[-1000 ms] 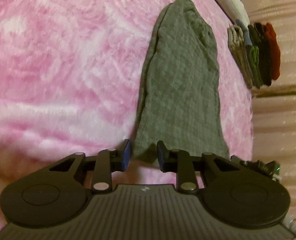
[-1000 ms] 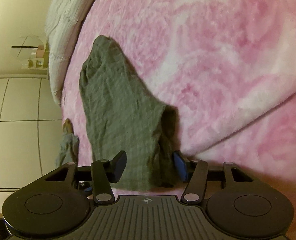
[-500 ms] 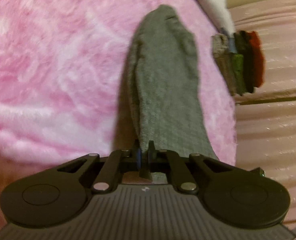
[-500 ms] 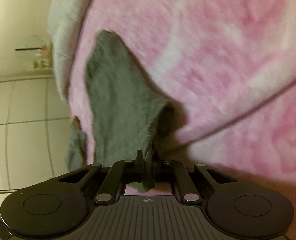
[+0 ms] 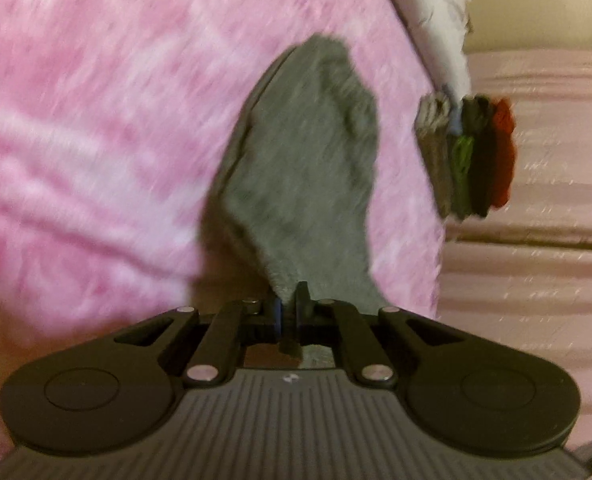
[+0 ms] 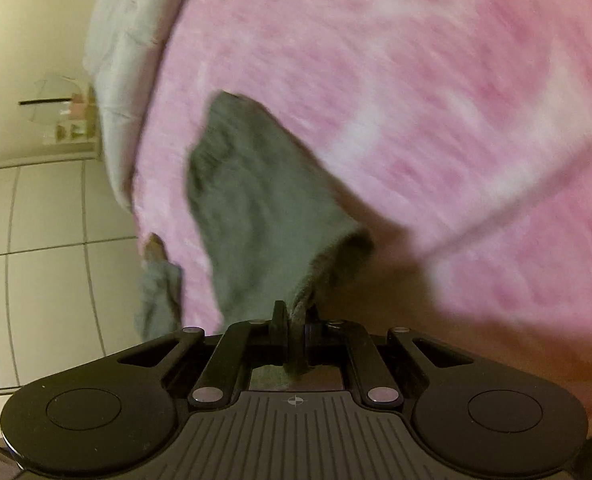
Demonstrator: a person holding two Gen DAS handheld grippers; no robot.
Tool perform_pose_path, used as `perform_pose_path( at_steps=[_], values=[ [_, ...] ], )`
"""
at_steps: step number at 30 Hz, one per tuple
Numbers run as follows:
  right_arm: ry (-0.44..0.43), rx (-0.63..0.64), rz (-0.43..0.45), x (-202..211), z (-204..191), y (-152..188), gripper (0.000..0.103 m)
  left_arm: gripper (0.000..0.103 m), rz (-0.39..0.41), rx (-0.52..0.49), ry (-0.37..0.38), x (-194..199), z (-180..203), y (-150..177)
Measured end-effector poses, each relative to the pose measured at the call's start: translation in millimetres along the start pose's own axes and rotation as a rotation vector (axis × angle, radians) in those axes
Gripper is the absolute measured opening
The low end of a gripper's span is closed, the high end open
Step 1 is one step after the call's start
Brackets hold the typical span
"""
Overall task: Fold clothes
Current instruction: 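Lift the hem end with both grippers and fold it over toward the waistband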
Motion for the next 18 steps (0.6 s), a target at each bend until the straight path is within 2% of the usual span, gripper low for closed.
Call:
perform_pose_path(
  at_steps=[4, 10, 15, 16, 17, 18],
  values=[
    [0.023, 0.036, 0.022, -8.5, -35.5, -35.5, 0.005, 0.004, 0.056, 0.043, 0.044, -2.3, 24.4, -35.2],
    [0.092, 0.027, 0.052, -49.8, -57.3, -97.9, 0.005, 0.004, 0.075, 0.112, 0.066, -45.0, 36.7, -98.3],
    [0.158, 0.013, 0.085, -98.5, -54.5, -144.2, 0.005, 0.006, 0.110, 0.140, 0.011, -89.1, 27.4, -145.3],
    [0.174, 0.017, 0.093, -108.7, -51.7, -151.1, 0.005, 0.014, 0.119, 0.161, -0.003, -95.2, 23.3, -152.2],
    [0.186, 0.015, 0.100, -120.0, -48.1, -157.2, 0.012, 0.024, 0.127, 0.183, -0.016, -101.2, 19.3, -159.0],
    [0.193, 0.009, 0.113, -127.2, -44.7, -161.8, 0.021, 0.029, 0.136, 0.204, -0.028, -107.2, 15.2, -165.7]
  ],
)
Point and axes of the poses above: each gripper's, at about its wrist camera, not at the fingertips, and x roughly against the way its jaws point, z to its right, y to its underside, the point moved 6 cm from there along -x, roughly the way its jaws point, and after that the axes turned 7 degrees about z, right-handed, at the moved point
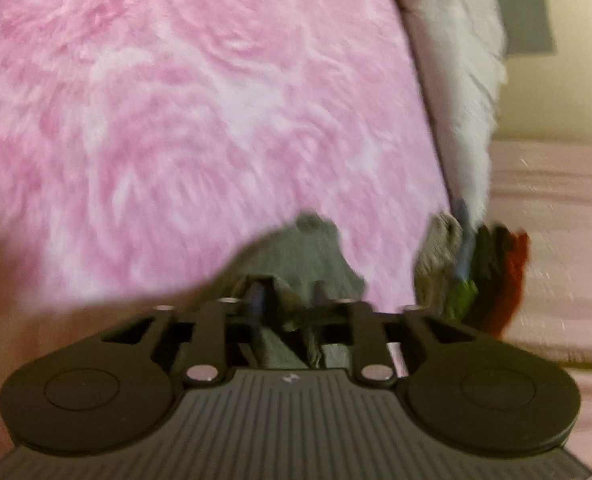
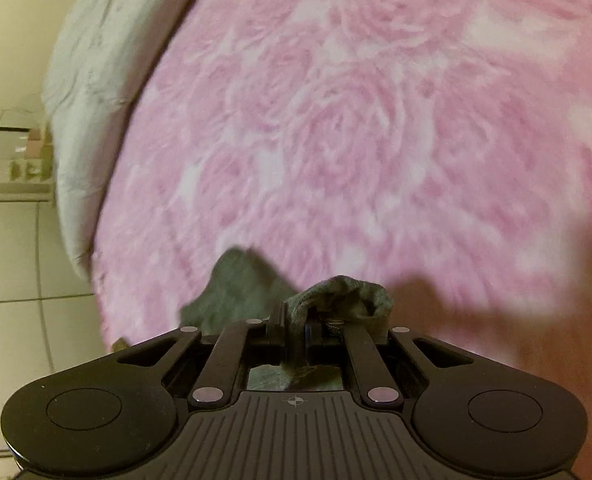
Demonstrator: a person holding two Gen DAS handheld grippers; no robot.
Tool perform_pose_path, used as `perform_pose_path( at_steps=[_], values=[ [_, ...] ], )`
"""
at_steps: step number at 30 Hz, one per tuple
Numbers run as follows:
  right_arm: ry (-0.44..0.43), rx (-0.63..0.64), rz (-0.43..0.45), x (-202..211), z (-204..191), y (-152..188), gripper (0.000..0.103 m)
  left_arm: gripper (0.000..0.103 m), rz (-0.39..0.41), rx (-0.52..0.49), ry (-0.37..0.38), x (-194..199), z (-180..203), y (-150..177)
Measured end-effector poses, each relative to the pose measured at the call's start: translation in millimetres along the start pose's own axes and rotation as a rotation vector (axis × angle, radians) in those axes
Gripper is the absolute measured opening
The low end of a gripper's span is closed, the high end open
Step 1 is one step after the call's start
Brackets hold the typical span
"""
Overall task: Fold clothes
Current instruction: 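Lift the hem end with both grippers and fold it over toward the waistband, then lay the folded shorts flat and open both grippers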
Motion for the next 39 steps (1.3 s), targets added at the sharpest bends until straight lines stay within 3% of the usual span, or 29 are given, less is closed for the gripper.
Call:
perform_pose_path(
  at_steps=[2, 5, 8, 13, 18, 19, 20, 24, 25, 26, 28, 33, 39],
  values=[
    [-0.017, 0.000, 0.051, -5.9, 1.4, -6.2, 0.073, 0.036, 0.024, 0.029, -0.003, -8.1, -1.0, -12.0],
    [-0.119, 0.046, 0.163, 6.0, -3.6, -12.1, 0.074, 0.044, 0.072, -0.034, 0.027, 2.6, 5.8, -22.7],
    [-0.154, 0.114, 0.178, 16.4, 1.4, -8.3, 0.074, 0.044, 0.070, -0.119, 0.002, 13.6, 4.2, -23.2],
    [-0.007, 0.341, 0.142, 2.2, 15.2, 1.4, 0.073, 0.052, 0.024, -0.304, -0.045, 13.1, 5.5, -4.2],
    [0.039, 0.481, 0.120, -27.7, 7.4, 12.0, 0.073, 0.056, 0.041, -0.515, -0.069, 0.4, 25.5, 11.5],
    [0.044, 0.499, 0.121, -33.3, 5.2, 14.0, 0.069, 0.053, 0.049, -0.570, -0.082, -2.2, 30.8, 13.9],
    [0.049, 0.516, 0.117, -38.2, 2.7, 15.5, 0.052, 0.049, 0.050, -0.646, -0.103, -4.8, 36.1, 18.0],
    [0.054, 0.529, 0.115, -45.5, -0.1, 16.5, 0.047, 0.042, 0.027, -0.925, -0.153, -10.3, 52.0, 39.7],
    [0.054, 0.523, 0.117, -44.8, 1.4, 15.9, 0.037, 0.030, 0.034, -0.957, -0.165, -10.7, 51.6, 41.7],
    [0.058, 0.521, 0.115, -45.0, 3.1, 14.9, 0.014, 0.012, 0.042, -0.988, -0.177, -11.1, 51.2, 43.5],
    [0.050, 0.514, 0.111, -41.6, 5.4, 13.0, 0.005, 0.004, 0.072, -1.008, -0.173, -8.4, 51.9, 42.7],
    [0.026, 0.541, 0.192, -18.6, -0.4, 11.4, 0.004, 0.003, 0.159, -0.957, -0.064, 7.5, 62.7, 34.5],
    [0.001, 0.538, 0.297, -2.1, -10.7, 6.8, 0.004, 0.003, 0.204, -0.996, -0.035, 4.4, 75.0, 33.1]
  ],
)
Point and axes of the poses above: each gripper's, at about its wrist camera, not at the fingertips, and x roughly against the way its jaws point, z to its right, y to its underside, the point moved 6 cm from there along -x, roughly the way its jaws point, and after that the axes turned 7 degrees about z, right-handed, at the moved point
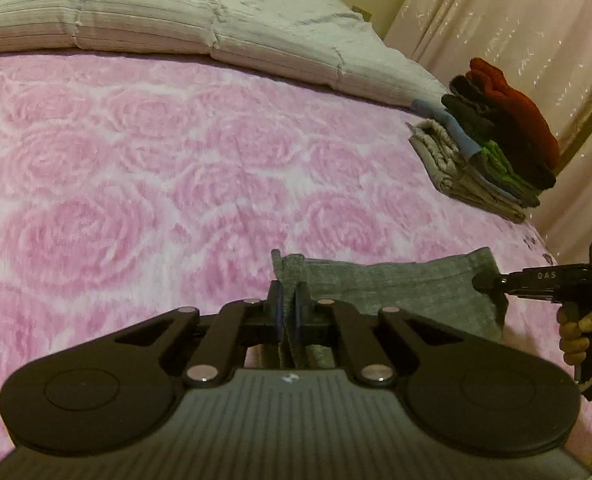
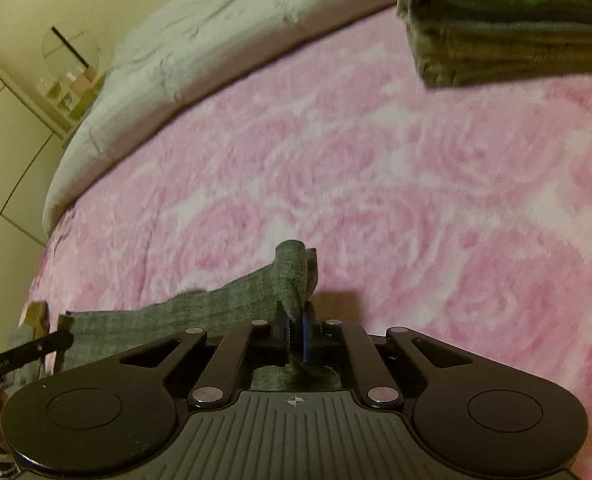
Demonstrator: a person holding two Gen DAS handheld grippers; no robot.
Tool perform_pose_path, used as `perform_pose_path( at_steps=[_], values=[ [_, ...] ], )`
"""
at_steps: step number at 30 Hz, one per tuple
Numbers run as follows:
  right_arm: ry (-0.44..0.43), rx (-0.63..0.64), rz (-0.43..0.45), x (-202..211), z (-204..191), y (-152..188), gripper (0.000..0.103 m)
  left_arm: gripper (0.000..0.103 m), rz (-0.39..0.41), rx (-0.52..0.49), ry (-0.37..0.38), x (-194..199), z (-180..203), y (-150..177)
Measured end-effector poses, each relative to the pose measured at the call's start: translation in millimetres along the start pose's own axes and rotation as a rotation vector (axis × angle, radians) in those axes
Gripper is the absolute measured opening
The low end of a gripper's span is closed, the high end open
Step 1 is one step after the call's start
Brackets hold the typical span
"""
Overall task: Fold clothes
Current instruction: 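Lay the folded shorts flat and open both grippers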
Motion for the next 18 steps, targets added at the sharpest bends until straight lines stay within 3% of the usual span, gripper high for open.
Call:
perform_pose_path(
  at_steps=[2, 5, 7, 8, 9, 10, 11, 13, 16, 18],
  values=[
    [0.004, 0.001, 0.010, -2.3, -1.9, -3.2, 0.004, 0.003, 0.007, 0.012, -0.002, -4.9, -2.7, -0.8],
    [0.038, 0.005, -0.030, -14.4, -0.8, -0.6, 0.004, 0.005, -0.047, 0.048, -0.032, -20.5, -12.6, 8.9],
    [0.083, 0.007, -0.074, -24.8, 2.8, 4.7, 0.005, 0.016, -0.084, 0.080, -0.063, -30.7, -20.4, 15.9],
    [0.105, 0.004, -0.090, -27.9, 4.5, 6.6, 0.012, 0.025, -0.082, 0.096, -0.084, -30.6, -24.8, 16.3],
    [0.136, 0.007, -0.080, -26.0, 5.1, 6.2, 0.022, 0.027, -0.078, 0.111, -0.106, -30.3, -29.2, 16.6],
    [0.169, 0.013, -0.062, -22.3, 5.1, 4.9, 0.043, 0.030, -0.069, 0.133, -0.130, -25.3, -32.4, 15.3],
    [0.205, 0.036, -0.031, -15.2, 3.0, 2.7, 0.055, 0.029, -0.060, 0.154, -0.153, -20.1, -35.6, 13.9],
    [0.255, 0.113, 0.023, 4.6, -9.4, 0.8, 0.054, 0.023, -0.053, 0.159, -0.213, -0.2, -33.2, 10.2],
    [0.232, 0.227, 0.023, 30.8, -41.8, 14.7, 0.054, 0.000, -0.054, 0.086, -0.177, 30.1, -4.1, 9.8],
    [0.175, 0.277, 0.006, 43.8, -65.3, 32.7, 0.054, 0.000, -0.054, 0.037, -0.129, 41.4, 19.1, 18.1]
  ],
)
Point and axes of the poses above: each gripper's, at about its wrist camera, not at the fingertips, and x roughly against the way its jaws point, z to its right, y to its underside, the point moved 6 cm from there along -x, roughly the way its jaws point, and after that the axes turned 7 degrees about z, right-handed, at the moved point
